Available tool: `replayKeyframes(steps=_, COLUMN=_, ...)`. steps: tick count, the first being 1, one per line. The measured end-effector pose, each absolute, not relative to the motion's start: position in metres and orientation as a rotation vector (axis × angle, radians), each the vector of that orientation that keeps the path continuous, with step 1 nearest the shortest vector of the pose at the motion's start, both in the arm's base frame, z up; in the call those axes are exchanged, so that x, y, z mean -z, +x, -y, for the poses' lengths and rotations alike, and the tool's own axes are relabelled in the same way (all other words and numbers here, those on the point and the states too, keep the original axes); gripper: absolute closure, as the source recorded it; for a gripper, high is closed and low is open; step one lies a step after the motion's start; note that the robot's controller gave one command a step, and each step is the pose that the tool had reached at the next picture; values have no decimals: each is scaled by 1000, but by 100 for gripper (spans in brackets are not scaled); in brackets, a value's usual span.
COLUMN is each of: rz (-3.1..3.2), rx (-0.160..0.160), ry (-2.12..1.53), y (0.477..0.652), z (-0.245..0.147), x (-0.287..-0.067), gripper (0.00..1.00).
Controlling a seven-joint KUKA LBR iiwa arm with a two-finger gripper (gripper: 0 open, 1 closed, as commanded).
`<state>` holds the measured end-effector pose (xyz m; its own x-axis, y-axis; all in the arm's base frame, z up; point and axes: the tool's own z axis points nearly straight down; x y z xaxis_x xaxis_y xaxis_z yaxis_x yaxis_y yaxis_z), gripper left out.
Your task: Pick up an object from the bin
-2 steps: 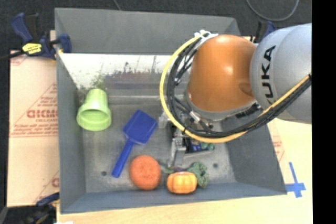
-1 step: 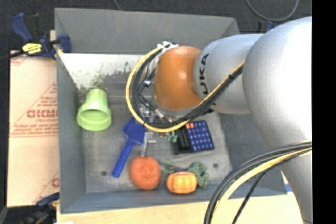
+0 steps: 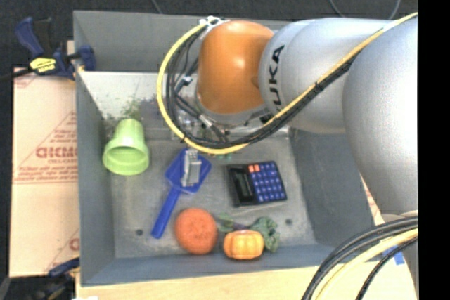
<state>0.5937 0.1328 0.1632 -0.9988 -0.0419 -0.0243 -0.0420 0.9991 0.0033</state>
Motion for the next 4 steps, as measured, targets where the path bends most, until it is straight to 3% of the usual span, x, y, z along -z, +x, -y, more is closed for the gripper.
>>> replayKeyframes(steps=1, rz=-3138, rx=-2, ry=3, y=578, z=-104, x=-70, gripper=0)
replayKeyframes(steps=2, rz=-3082, rx=-3, ry=-374, y=595, z=-99, x=-71, gripper=0)
replayKeyframes(steps=3, rz=-3132, rx=-5, ry=-20, y=581, z=-103, x=-72, gripper=100)
replayKeyframes(steps=4, rz=-3132, rx=-5, ry=-19, y=581, z=-103, x=-72, gripper=100)
